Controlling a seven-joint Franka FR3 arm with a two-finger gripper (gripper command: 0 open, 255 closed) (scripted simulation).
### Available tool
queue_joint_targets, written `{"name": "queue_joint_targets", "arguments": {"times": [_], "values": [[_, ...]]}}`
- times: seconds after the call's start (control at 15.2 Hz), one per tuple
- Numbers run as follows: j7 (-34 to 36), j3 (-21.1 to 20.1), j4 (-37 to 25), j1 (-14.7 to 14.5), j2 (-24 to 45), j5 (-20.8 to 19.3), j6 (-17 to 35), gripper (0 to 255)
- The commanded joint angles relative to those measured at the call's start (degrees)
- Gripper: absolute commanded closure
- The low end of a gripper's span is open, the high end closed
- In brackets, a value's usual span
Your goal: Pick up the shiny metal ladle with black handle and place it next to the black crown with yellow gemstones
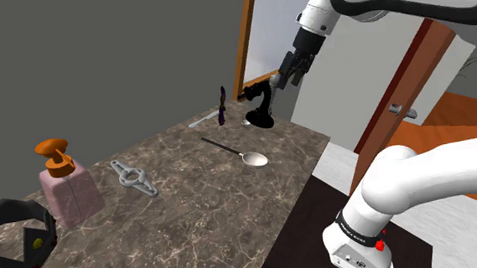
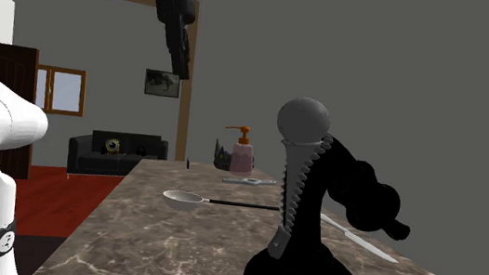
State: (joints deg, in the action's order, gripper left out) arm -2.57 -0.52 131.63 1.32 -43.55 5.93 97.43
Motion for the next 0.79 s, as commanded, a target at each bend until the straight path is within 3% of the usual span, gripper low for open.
{"name": "queue_joint_targets", "arguments": {"times": [0.0, 0.73], "values": [[0.0, 0.0, 0.0, 0.0, 0.0, 0.0, 0.0, 0], [-1.1, -3.3, 9.1, -2.4, 12.6, 2.3, 20.1, 0]]}}
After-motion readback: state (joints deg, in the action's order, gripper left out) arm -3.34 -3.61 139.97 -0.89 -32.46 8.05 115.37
